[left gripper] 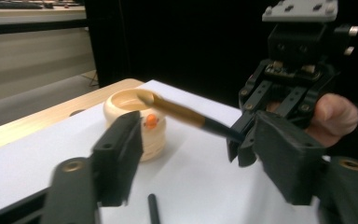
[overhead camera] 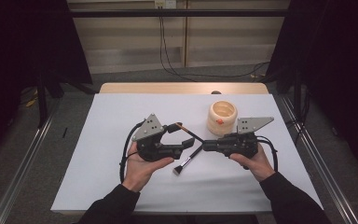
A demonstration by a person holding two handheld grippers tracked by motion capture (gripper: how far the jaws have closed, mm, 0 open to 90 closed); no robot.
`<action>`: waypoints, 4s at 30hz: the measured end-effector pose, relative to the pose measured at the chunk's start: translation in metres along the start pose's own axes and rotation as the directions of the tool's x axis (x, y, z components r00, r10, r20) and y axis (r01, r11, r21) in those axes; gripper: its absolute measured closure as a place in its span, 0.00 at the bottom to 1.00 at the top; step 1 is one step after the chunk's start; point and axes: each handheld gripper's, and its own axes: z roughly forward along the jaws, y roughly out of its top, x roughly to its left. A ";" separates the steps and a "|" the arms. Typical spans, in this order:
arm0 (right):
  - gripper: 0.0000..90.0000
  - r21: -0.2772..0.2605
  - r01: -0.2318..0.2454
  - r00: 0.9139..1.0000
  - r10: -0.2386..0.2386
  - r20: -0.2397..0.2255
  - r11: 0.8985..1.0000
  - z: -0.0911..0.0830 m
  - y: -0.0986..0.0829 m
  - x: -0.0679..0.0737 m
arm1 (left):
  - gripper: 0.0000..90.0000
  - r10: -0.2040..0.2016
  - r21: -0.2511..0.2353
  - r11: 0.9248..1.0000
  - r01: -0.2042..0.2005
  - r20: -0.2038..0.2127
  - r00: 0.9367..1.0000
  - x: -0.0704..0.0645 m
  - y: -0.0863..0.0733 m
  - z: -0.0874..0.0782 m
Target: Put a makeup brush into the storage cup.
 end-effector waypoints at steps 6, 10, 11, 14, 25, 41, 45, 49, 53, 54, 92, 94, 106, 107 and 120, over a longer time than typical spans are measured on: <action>0.95 0.000 0.002 1.000 -0.002 0.005 1.000 -0.002 0.001 -0.001 | 0.53 -0.028 -0.017 0.999 0.028 0.008 1.000 0.001 -0.002 -0.001; 0.95 -0.008 0.003 1.000 -0.003 -0.001 1.000 -0.004 0.001 -0.002 | 0.59 -0.037 -0.014 0.999 0.037 0.018 0.999 0.005 -0.004 -0.001; 0.95 -0.001 0.003 1.000 -0.003 -0.001 1.000 -0.003 0.000 -0.002 | 0.60 -0.038 -0.007 0.999 0.038 0.008 0.999 0.004 -0.004 -0.001; 0.95 0.006 -0.002 1.000 0.002 -0.011 1.000 0.000 -0.002 -0.001 | 0.60 -0.062 -0.010 0.998 0.062 0.011 0.998 0.004 -0.004 0.000; 0.95 0.012 0.001 0.999 0.000 -0.037 1.000 0.006 -0.004 0.000 | 0.76 -0.050 -0.016 0.999 0.051 0.044 0.998 0.003 -0.002 -0.005; 0.95 0.014 0.012 0.999 -0.011 -0.052 1.000 0.011 -0.004 0.002 | 0.79 -0.085 -0.068 0.993 0.095 0.129 0.988 0.005 0.001 -0.008; 0.95 0.024 0.023 0.998 -0.022 -0.061 0.999 0.014 -0.004 0.004 | 0.84 -0.086 -0.077 0.992 0.097 0.137 0.987 0.007 0.002 -0.010; 0.95 0.033 0.028 0.997 -0.026 -0.067 0.999 0.016 -0.005 0.005 | 0.89 -0.099 -0.080 0.990 0.114 0.170 0.980 0.006 0.002 -0.010; 0.94 0.039 0.034 0.997 -0.031 -0.075 0.999 0.019 -0.006 0.005 | 0.91 -0.101 -0.074 0.990 0.117 0.187 0.977 0.005 0.003 -0.010; 0.94 0.043 0.036 0.997 -0.032 -0.070 0.998 0.019 -0.006 0.006 | 0.92 -0.108 -0.077 0.989 0.125 0.195 0.975 0.004 0.004 -0.010; 0.10 -0.045 -0.016 1.000 0.015 -0.008 0.999 0.012 -0.001 0.007 | 0.94 -0.091 -0.041 0.994 0.099 0.157 0.983 0.003 0.008 -0.016; 0.09 -0.054 -0.018 1.000 0.018 0.009 0.998 0.011 -0.001 0.007 | 0.94 -0.097 -0.038 0.994 0.104 0.147 0.984 0.002 0.008 -0.016; 0.17 -0.088 -0.019 0.995 0.027 0.092 0.996 0.009 -0.003 0.013 | 0.94 -0.077 0.022 0.997 0.075 0.121 0.990 0.007 0.018 -0.016; 0.18 -0.089 -0.024 0.994 0.033 0.103 0.996 0.009 -0.003 0.013 | 0.94 -0.074 0.034 0.997 0.070 0.124 0.990 0.008 0.019 -0.015; 0.35 -0.040 -0.031 0.998 0.033 0.056 0.999 0.011 -0.002 0.018 | 0.94 -0.066 0.137 0.989 0.046 0.148 0.987 0.003 0.016 -0.006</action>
